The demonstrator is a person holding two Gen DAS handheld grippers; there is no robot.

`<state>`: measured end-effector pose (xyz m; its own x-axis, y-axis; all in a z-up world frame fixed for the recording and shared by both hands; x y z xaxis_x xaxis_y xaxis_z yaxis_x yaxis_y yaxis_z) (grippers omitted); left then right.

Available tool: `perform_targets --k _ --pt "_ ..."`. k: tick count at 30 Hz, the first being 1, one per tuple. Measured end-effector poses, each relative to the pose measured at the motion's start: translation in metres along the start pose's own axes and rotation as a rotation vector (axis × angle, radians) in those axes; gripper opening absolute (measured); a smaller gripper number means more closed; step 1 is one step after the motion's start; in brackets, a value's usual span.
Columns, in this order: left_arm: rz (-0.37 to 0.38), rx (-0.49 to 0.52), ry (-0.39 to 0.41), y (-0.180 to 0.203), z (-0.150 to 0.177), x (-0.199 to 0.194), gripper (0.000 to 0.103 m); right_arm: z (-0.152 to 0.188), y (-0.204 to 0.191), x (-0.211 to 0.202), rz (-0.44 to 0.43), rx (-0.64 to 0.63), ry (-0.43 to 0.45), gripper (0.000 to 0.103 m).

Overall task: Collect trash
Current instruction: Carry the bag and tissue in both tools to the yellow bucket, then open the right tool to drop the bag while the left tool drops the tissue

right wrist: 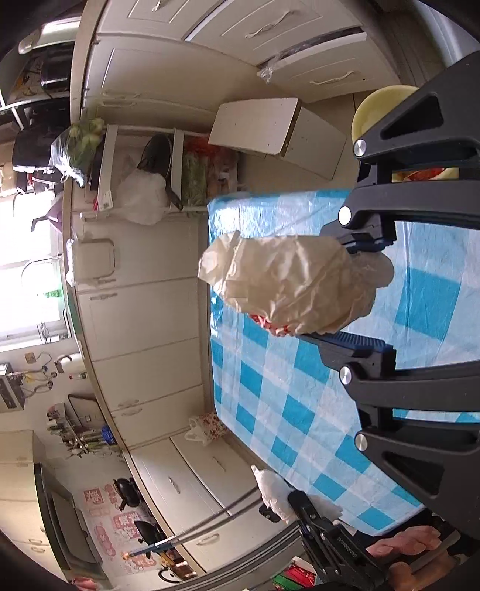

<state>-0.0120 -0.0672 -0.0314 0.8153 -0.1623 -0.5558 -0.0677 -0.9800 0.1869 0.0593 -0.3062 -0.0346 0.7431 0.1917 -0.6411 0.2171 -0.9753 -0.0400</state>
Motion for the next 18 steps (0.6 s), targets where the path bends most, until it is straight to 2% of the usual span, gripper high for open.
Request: perform_targets --k 6,11,15,18 --pt "0.041 0.040 -0.029 0.033 0.003 0.016 0.009 0.013 0.083 0.020 0.118 0.159 -0.101 0.036" --pt "0.081 0.085 -0.047 0.070 0.006 0.028 0.009 0.029 0.133 0.050 0.238 0.172 -0.222 0.036" --pt "0.109 0.116 -0.057 0.099 0.005 0.037 0.009 0.044 0.167 0.072 0.283 0.219 -0.315 0.037" --pt "0.130 0.138 -0.067 0.121 0.006 0.046 0.009 0.050 0.185 0.084 0.304 0.244 -0.353 0.037"
Point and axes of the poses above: each gripper's, at about its wrist camera, not at the fingertips, and x roughly the way its jaws point, y to its right, z to its underside, the point moved 5 cm from there along x, roughly the way its jaws point, and after that the axes turned 10 degrees about z, right-handed, at the moved point
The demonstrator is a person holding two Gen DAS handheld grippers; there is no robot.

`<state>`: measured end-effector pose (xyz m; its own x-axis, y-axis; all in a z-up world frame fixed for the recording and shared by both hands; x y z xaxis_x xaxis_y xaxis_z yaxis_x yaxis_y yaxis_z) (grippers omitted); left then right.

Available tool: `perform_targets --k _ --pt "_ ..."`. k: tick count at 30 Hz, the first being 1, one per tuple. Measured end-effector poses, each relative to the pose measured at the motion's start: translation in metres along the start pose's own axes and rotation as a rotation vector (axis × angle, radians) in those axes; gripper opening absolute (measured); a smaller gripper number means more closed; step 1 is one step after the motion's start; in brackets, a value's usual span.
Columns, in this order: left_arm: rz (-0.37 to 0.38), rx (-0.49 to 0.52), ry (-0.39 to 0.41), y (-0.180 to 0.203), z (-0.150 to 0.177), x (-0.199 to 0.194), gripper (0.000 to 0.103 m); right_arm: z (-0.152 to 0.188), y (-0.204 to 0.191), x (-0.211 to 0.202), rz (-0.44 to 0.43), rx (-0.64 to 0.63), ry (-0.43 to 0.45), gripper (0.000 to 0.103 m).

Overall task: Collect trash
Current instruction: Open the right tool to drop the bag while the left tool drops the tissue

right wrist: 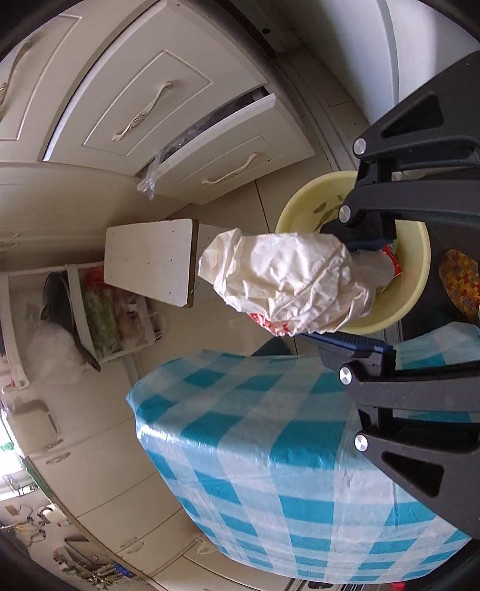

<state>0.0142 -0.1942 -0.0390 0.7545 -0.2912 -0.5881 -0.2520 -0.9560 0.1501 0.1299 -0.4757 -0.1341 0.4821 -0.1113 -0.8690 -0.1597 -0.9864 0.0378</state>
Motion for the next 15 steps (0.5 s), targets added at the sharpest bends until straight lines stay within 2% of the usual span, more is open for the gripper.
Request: perform_targets --k 4,11,12,14,15 --pt "0.027 0.022 -0.017 0.022 -0.003 0.016 0.009 -0.002 0.014 0.020 0.005 0.019 -0.042 0.037" --pt "0.074 0.049 -0.049 0.061 -0.005 0.047 0.009 0.007 0.024 0.062 -0.013 0.029 -0.170 0.039" --pt "0.081 0.052 -0.054 0.065 -0.005 0.051 0.009 0.010 0.026 0.069 -0.018 0.032 -0.189 0.040" --pt "0.099 0.058 -0.065 0.077 -0.006 0.061 0.009 0.015 0.030 0.081 -0.021 0.035 -0.234 0.051" --pt "0.109 0.060 -0.071 0.083 -0.006 0.066 0.009 0.016 0.033 0.084 -0.010 0.035 -0.245 0.052"
Point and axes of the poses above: each gripper's, at about its wrist camera, not at the fingertips, and x roughly the way its jaws point, y to its right, z to its underside, the point moved 5 cm from there along x, roughly the way its jaws point, and after that the axes turned 10 degrees about z, right-handed, at the moved point
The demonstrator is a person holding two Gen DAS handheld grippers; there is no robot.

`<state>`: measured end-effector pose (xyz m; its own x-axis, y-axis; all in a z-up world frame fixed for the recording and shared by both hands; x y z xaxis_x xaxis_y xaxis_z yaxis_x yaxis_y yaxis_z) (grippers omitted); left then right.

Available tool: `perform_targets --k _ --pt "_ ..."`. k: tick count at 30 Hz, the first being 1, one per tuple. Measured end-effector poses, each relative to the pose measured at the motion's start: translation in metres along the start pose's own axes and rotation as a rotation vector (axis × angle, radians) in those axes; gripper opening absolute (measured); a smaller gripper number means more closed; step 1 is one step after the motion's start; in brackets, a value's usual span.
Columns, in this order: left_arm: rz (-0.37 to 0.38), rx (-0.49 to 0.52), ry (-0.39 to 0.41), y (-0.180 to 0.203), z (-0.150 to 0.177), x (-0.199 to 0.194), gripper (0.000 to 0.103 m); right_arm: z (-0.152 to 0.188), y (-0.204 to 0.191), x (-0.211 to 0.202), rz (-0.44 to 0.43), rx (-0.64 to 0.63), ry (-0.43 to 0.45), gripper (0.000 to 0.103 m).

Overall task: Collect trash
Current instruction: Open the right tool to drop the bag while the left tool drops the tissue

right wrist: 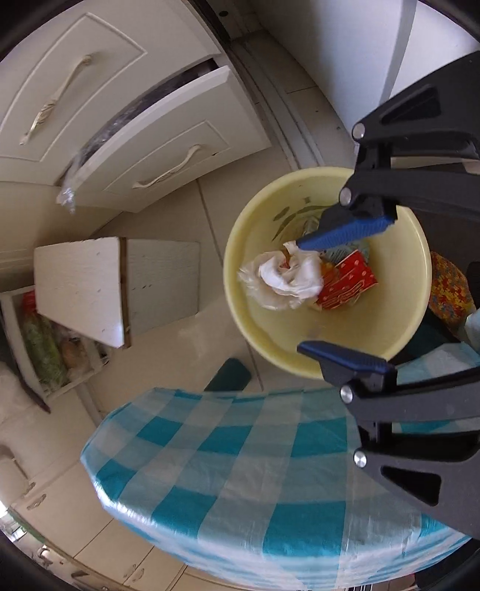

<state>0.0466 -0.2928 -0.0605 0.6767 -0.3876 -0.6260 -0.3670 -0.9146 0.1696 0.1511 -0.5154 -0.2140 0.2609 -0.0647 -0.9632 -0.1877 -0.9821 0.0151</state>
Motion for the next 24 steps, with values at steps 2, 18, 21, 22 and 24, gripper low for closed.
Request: perform_targets --k 2,18,21,22,24 --pt "0.021 -0.001 -0.012 0.010 -0.002 0.011 0.009 -0.001 0.010 -0.002 0.002 0.039 0.003 0.058" --pt "0.176 -0.050 -0.258 0.106 0.000 0.145 0.040 -0.032 0.076 -0.110 0.004 0.352 0.462 0.080" --pt "0.156 -0.048 -0.251 0.109 0.000 0.149 0.049 -0.034 0.077 -0.112 0.023 0.329 0.468 0.080" --pt "0.153 -0.045 -0.243 0.109 -0.001 0.147 0.055 -0.035 0.075 -0.113 0.028 0.317 0.472 0.080" --pt "0.126 -0.027 -0.223 0.106 -0.004 0.140 0.062 -0.035 0.072 -0.114 0.036 0.302 0.475 0.081"
Point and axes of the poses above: each gripper's, at about its wrist camera, not at the fingertips, and x roughly the way its jaws point, y to its right, z to its underside, the point moved 5 cm from there along x, roughly the way its jaws point, and after that the axes turned 10 degrees about z, right-handed, at the moved point
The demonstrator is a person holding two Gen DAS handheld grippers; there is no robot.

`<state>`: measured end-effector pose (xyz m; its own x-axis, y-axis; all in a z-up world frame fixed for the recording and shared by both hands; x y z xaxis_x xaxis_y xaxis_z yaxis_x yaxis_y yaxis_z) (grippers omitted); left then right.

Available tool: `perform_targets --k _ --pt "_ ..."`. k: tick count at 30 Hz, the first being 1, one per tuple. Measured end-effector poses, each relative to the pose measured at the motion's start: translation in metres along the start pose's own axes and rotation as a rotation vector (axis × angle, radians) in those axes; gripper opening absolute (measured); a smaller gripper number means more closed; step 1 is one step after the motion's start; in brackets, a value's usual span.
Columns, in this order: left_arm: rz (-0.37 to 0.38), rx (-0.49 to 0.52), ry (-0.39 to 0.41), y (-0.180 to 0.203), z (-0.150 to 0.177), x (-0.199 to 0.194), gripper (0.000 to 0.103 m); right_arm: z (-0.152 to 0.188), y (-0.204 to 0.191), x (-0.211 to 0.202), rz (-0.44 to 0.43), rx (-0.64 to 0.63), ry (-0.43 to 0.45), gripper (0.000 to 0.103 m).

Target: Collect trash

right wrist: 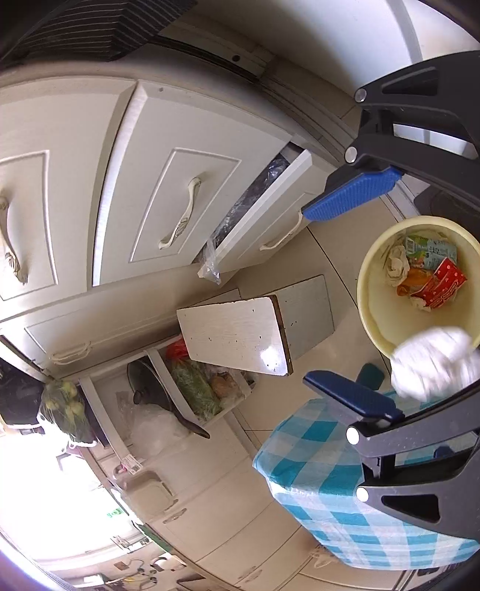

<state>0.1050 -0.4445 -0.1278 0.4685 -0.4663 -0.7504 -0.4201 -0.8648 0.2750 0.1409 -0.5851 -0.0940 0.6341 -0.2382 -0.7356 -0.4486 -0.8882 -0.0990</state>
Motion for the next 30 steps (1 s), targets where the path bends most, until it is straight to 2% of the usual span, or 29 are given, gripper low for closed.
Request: perform_targets --k 3,8,12,16,20,25,30 --pt "-0.030 0.005 0.026 -0.007 -0.001 -0.017 0.067 0.003 -0.003 -0.002 0.009 -0.022 0.010 0.081" --pt "-0.097 0.001 0.100 -0.024 0.002 -0.062 0.083 0.004 -0.010 -0.014 0.034 -0.062 0.051 0.085" --pt "-0.144 -0.004 0.146 -0.041 0.007 -0.099 0.089 0.003 -0.014 -0.032 0.048 -0.071 0.091 0.088" --pt "-0.186 -0.016 0.197 -0.057 0.014 -0.141 0.094 0.002 -0.027 -0.062 0.027 -0.075 0.148 0.092" --pt "-0.235 -0.015 0.245 -0.076 0.024 -0.185 0.096 0.009 -0.048 -0.096 -0.025 -0.100 0.200 0.093" --pt "-0.274 -0.045 0.277 -0.102 0.046 -0.232 0.096 0.045 -0.074 -0.151 -0.102 -0.172 0.271 0.096" --pt "-0.322 -0.059 0.295 -0.123 0.071 -0.272 0.096 0.078 -0.092 -0.201 -0.177 -0.186 0.362 0.096"
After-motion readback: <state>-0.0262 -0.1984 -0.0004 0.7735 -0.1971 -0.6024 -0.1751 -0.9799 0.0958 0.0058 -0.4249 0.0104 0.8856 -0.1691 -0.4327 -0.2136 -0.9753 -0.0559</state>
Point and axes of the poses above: each gripper's, at about its wrist camera, not at the fingertips, and x roughly the way its jaws point, y to its right, z to its underside, the point moved 5 cm from there along x, roughly the way its jaws point, and after that the axes turned 10 degrees about z, right-handed, at the moved point
